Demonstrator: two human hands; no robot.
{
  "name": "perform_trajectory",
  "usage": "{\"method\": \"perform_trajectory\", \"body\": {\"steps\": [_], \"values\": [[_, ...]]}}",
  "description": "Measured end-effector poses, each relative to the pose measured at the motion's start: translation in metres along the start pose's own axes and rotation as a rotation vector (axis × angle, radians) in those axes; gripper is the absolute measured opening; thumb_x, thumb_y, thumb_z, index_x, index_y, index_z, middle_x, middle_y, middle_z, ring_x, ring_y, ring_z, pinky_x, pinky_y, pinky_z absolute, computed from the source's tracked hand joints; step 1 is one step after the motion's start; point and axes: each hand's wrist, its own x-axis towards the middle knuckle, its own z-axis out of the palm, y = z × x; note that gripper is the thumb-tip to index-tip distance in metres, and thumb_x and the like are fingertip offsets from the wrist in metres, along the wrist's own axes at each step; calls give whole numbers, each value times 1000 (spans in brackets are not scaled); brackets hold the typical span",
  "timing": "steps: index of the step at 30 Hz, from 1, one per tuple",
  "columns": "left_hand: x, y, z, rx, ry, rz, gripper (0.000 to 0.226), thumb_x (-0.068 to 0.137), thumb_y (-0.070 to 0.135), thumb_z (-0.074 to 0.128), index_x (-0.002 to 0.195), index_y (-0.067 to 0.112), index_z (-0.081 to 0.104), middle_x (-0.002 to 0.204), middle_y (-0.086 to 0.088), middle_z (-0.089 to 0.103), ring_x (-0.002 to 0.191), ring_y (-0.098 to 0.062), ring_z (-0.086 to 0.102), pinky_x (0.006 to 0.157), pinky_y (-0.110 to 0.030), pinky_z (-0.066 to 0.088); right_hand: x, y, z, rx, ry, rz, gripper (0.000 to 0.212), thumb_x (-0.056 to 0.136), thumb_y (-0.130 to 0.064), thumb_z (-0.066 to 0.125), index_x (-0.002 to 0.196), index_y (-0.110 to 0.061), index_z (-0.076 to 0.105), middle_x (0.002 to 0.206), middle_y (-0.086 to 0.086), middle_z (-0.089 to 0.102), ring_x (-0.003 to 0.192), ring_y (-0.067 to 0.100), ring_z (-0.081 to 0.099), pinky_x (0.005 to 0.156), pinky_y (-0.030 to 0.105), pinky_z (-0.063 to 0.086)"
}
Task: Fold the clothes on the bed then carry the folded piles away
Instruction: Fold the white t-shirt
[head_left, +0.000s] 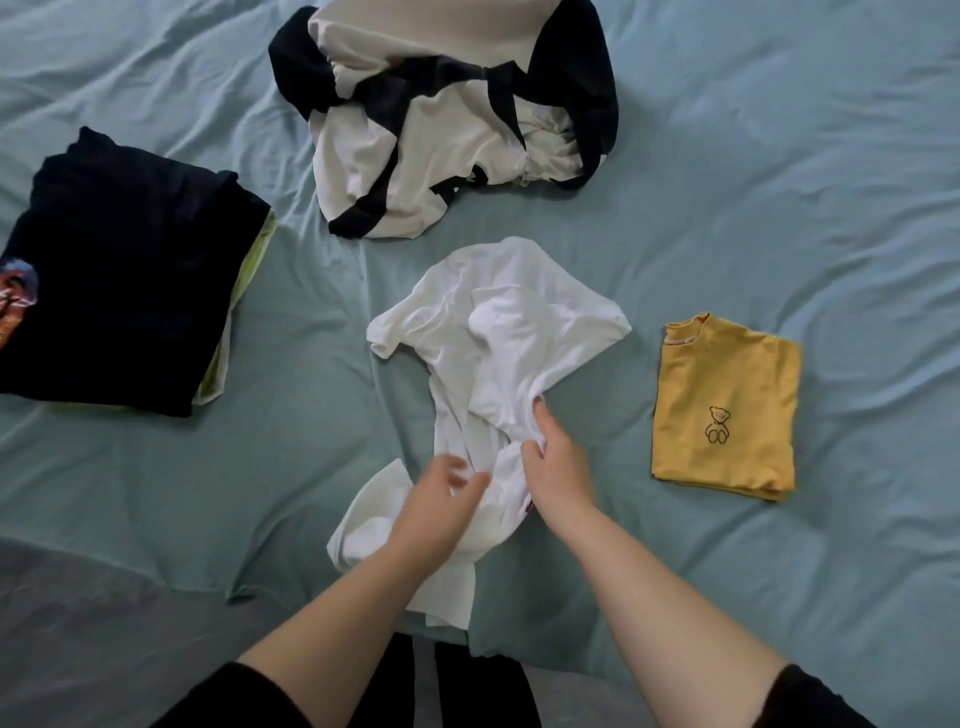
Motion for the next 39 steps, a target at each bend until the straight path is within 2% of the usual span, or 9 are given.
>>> {"method": "perform_trajectory", "body": {"steps": [4, 9, 12, 18, 23, 27, 31, 34, 39], "values": [[26, 45, -12, 252, 410, 304, 80, 77, 64, 55, 143, 28, 28, 147, 5, 31, 134, -16, 31, 110, -36, 28, -19, 4, 6, -427, -196, -254, 54, 95, -22, 37, 145, -42, 29, 122, 7, 53, 103, 32, 58, 79, 35, 46], [71, 74, 0, 945, 117, 444, 98, 76, 49, 65, 150, 36, 2, 160, 1, 3, 148, -21, -1, 115, -48, -8, -43, 3, 25, -505, -342, -403, 52, 96, -25, 41, 144, -38, 27, 137, 9, 47, 106, 34, 58, 79, 38, 46], [88, 66, -12, 1078, 83, 351, 65, 78, 37, 62, 136, 26, 37, 150, -3, 28, 145, -23, 13, 116, -50, 7, -40, 3, 19, -287, -377, -381, 27, 98, -42, 40, 123, -45, 48, 108, 5, 57, 95, 27, 58, 79, 36, 47], [71, 71, -46, 47, -29, 102, 25, 72, 32, 54, 94, 22, 61, 89, 1, 67, 85, -21, 62, 72, -31, 50, 21, 25, -39, -43, 181, -72, 24, 93, -17, 52, 114, -24, 61, 105, 1, 63, 89, 16, 57, 83, 33, 48], [45, 73, -70, -656, -300, -224, 39, 77, 20, 57, 112, 3, 59, 94, -18, 63, 86, -31, 63, 88, -43, 51, 67, -21, -52, -215, -307, -170, 106, 76, -28, 77, 153, -36, 4, 160, 6, 8, 147, 25, 13, 119, 38, 17], [32, 70, -81, -829, -360, -221, 49, 78, 23, 56, 121, 0, 57, 111, -25, 65, 102, -36, 63, 95, -48, 49, 67, -57, -43, -464, -578, -340, 65, 90, -27, 61, 148, -30, 33, 162, -4, 12, 149, 15, 0, 118, 40, 3], [35, 64, -106, -989, -228, -156, 39, 87, 27, 54, 118, 4, 61, 102, -17, 70, 92, -30, 69, 79, -40, 57, 45, -63, -54, 468, -520, -12, 25, 87, -18, 65, 110, -11, 70, 111, 8, 71, 102, 22, 65, 93, 32, 51], [42, 61, -125, -976, -115, -78, 39, 92, 35, 58, 121, 9, 60, 111, -13, 71, 102, -29, 68, 87, -43, 55, 34, -49, -74, 773, -388, 117, 22, 73, -18, 69, 94, -14, 72, 73, 6, 70, 62, 17, 63, 55, 24, 50], [44, 50, -140, -438, 164, 81, 25, 85, 37, 68, 104, 21, 68, 102, -4, 73, 95, -22, 69, 83, -37, 56, 31, -20, -107, 380, -94, 61, 9, 88, -30, 63, 82, -32, 70, 79, -3, 73, 70, 16, 68, 59, 28, 53]]}}
